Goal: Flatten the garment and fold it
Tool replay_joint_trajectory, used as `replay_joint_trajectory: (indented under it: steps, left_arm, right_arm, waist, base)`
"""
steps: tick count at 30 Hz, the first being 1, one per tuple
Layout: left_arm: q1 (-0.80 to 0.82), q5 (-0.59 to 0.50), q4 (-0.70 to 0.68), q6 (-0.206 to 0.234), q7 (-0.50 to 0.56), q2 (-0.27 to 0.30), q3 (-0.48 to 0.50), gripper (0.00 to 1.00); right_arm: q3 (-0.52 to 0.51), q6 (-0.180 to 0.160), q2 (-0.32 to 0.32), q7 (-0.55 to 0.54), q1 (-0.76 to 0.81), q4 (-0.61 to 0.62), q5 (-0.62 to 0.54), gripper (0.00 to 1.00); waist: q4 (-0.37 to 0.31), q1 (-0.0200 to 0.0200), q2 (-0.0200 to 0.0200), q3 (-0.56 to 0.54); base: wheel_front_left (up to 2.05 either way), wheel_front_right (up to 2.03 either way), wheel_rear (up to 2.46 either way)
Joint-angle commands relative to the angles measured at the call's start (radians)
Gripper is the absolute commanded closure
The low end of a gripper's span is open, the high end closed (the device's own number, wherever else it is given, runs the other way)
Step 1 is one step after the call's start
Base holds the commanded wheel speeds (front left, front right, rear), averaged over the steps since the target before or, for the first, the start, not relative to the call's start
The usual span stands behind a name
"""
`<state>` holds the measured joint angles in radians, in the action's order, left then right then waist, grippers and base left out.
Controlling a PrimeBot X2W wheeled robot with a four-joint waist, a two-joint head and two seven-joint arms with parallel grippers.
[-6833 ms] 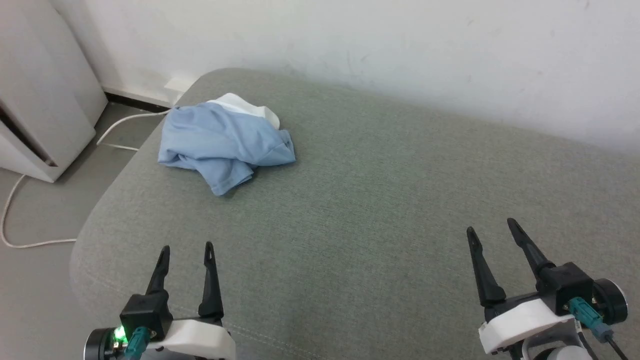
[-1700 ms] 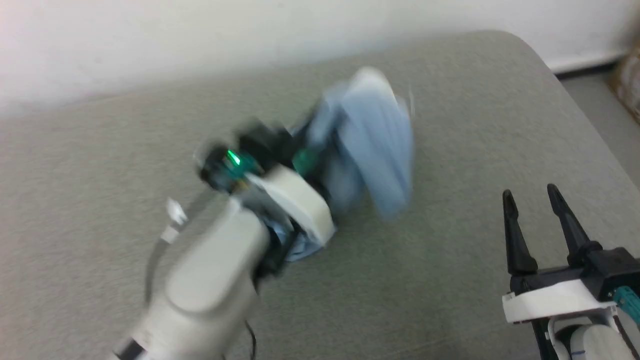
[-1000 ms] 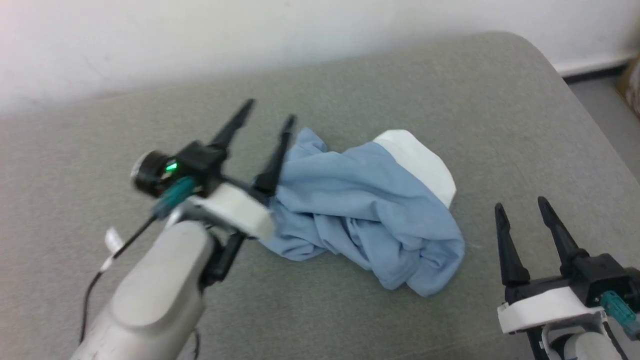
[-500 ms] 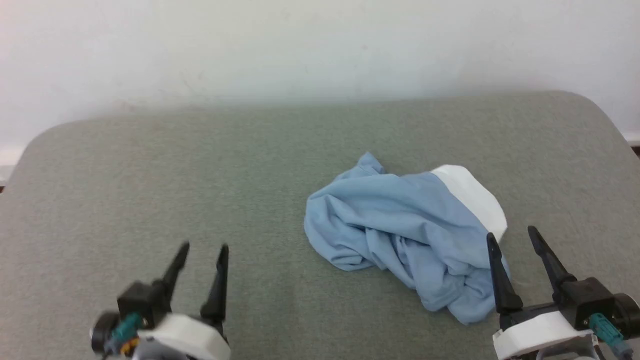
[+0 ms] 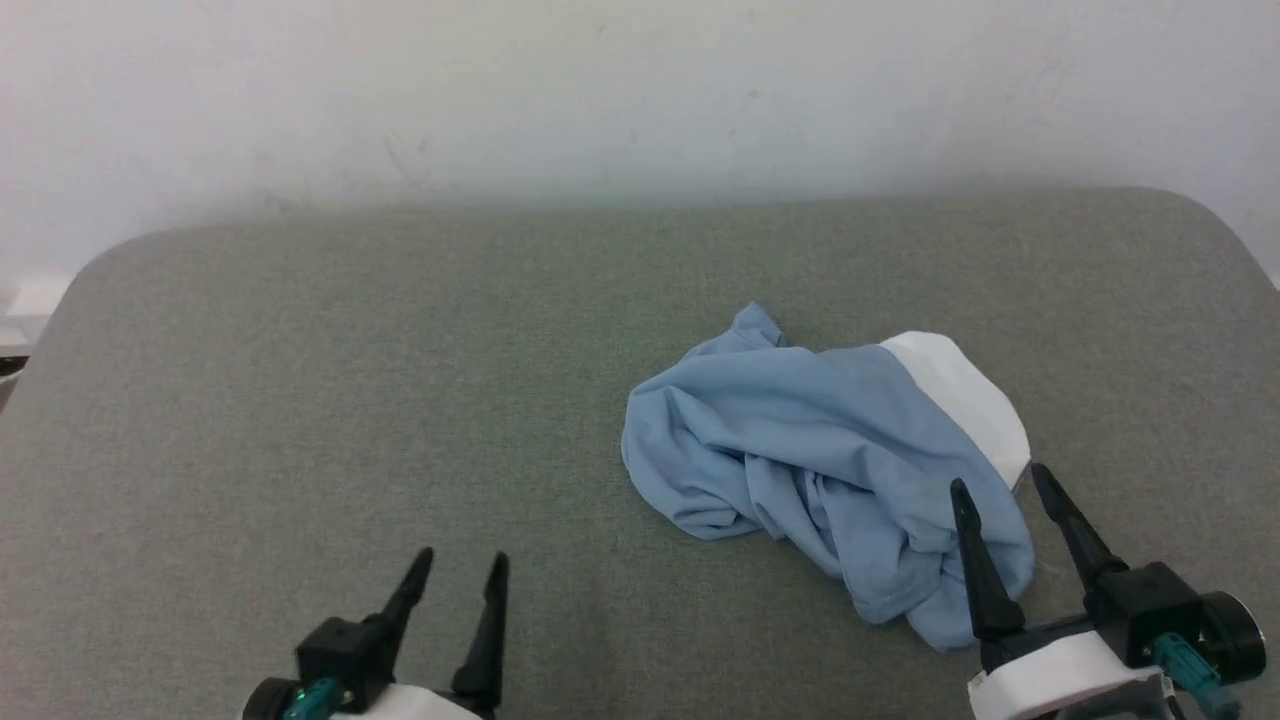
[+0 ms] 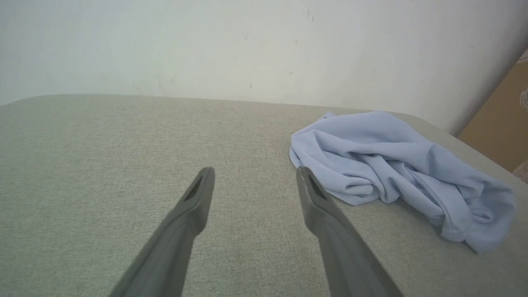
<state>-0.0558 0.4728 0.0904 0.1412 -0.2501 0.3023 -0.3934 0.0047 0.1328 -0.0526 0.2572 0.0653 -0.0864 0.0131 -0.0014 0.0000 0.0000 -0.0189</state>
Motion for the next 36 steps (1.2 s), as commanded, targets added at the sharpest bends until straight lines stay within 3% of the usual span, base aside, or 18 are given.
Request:
replay_joint_trajectory:
  steps: [1, 7, 11, 16, 24, 27, 28, 29, 32, 36]
  left_arm:
    - [0.018, -0.013, 0.005, -0.012, 0.021, 0.007, -0.016, 0.0]
    - [0.132, -0.02, 0.018, -0.046, 0.214, 0.0, -0.093, 0.0]
    - [0.233, -0.031, 0.053, -0.037, 0.352, -0.015, -0.124, 0.0]
    - [0.356, -0.042, 0.106, -0.023, 0.449, -0.015, -0.119, 0.0]
    - [0.478, -0.037, 0.22, -0.045, 0.633, 0.014, -0.14, 0.0]
    - [0.487, -0.02, 0.252, -0.071, 0.658, 0.004, -0.154, 0.0]
    - [0.486, -0.02, 0.26, -0.077, 0.659, 0.003, -0.16, 0.34]
    - [0.483, -0.014, 0.266, -0.083, 0.654, 0.001, -0.161, 1.0]
    - [0.472, 0.003, 0.264, -0.09, 0.602, -0.003, -0.145, 1.0]
    - [0.441, 0.008, 0.233, -0.056, 0.473, 0.013, -0.086, 1.0]
  right_arm:
    - [0.007, -0.002, 0.002, 0.005, -0.007, -0.002, 0.004, 0.0]
    - [0.013, -0.002, 0.002, 0.005, -0.039, 0.005, 0.004, 0.0]
    - [0.018, -0.002, 0.002, 0.005, -0.063, 0.01, 0.009, 0.0]
    - [0.017, -0.002, 0.002, 0.005, -0.09, 0.014, 0.025, 0.0]
    - [0.017, -0.002, 0.002, 0.005, -0.111, 0.0, 0.056, 0.0]
    - [0.021, -0.002, 0.002, 0.005, -0.115, -0.002, 0.056, 0.0]
    - [0.023, -0.002, 0.002, 0.005, -0.116, -0.003, 0.054, 0.0]
    - [0.024, -0.002, 0.002, 0.005, -0.115, -0.004, 0.052, 0.0]
    - [0.019, -0.002, 0.002, 0.005, -0.111, -0.005, 0.046, 0.0]
    - [0.014, -0.002, 0.002, 0.005, -0.095, -0.008, 0.032, 0.0]
  waist:
    - [-0.022, 0.0, 0.0, 0.026]
    - [-0.079, 0.0, 0.0, 0.112]
    - [-0.125, 0.0, 0.0, 0.181]
    - [-0.18, 0.0, 0.0, 0.242]
    - [-0.216, 0.0, 0.0, 0.262]
    - [-0.213, 0.0, 0.0, 0.255]
    - [-0.209, 0.0, 0.0, 0.251]
    - [-0.205, 0.0, 0.0, 0.247]
    - [-0.183, 0.0, 0.0, 0.23]
    - [-0.138, 0.0, 0.0, 0.192]
  base:
    - [0.0, 0.0, 0.0]
    - [0.0, 0.0, 0.0]
    - [0.0, 0.0, 0.0]
    - [0.0, 0.0, 0.0]
    - [0.0, 0.0, 0.0]
    - [0.0, 0.0, 0.0]
    - [0.0, 0.0, 0.0]
    - [0.0, 0.0, 0.0]
    - [0.0, 0.0, 0.0]
    - [0.0, 0.0, 0.0]
